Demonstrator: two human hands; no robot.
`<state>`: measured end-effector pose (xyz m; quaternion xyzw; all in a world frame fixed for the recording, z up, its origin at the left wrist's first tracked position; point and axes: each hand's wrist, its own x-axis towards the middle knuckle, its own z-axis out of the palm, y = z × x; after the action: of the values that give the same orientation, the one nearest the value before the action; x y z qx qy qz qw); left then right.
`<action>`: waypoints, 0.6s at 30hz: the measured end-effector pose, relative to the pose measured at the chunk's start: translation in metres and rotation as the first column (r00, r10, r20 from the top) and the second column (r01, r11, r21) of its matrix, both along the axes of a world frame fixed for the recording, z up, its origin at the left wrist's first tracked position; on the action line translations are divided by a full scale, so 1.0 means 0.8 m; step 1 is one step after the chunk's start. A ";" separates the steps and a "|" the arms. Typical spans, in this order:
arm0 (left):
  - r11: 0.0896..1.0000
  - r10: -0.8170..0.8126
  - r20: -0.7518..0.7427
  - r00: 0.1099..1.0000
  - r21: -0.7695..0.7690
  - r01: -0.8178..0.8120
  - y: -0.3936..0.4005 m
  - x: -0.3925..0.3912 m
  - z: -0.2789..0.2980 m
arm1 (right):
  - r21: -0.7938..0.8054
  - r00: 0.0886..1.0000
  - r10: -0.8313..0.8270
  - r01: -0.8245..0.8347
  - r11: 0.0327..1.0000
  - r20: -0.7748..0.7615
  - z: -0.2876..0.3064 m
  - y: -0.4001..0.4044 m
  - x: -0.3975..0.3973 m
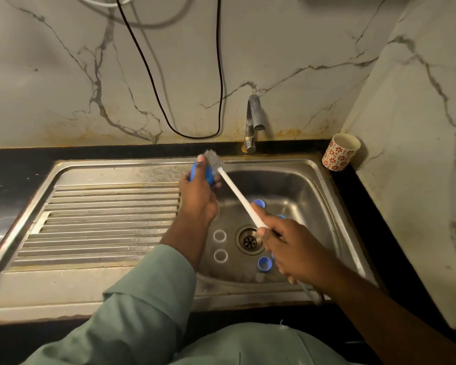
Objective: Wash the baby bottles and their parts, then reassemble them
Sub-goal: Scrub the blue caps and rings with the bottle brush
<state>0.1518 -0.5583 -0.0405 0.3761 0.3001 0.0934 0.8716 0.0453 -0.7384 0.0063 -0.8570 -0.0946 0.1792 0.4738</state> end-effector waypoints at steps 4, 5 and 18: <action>0.995 0.049 -0.021 0.999 -0.087 -0.051 0.000 0.001 0.000 | -0.007 1.000 -0.007 0.007 1.000 0.008 -0.009 -0.002 -0.015; 0.999 0.003 -0.027 1.000 -0.041 -0.005 -0.011 -0.002 -0.001 | 0.009 0.999 -0.053 0.054 0.999 -0.009 -0.010 0.003 -0.005; 0.993 0.088 -0.086 0.992 0.092 -0.080 -0.021 0.008 0.017 | -0.043 0.997 -0.019 0.023 0.999 0.080 0.001 0.002 -0.006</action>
<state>0.1578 -0.5754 -0.0272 0.4053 0.3501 0.1261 0.8350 0.0402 -0.7369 0.0068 -0.8744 -0.1005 0.1421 0.4528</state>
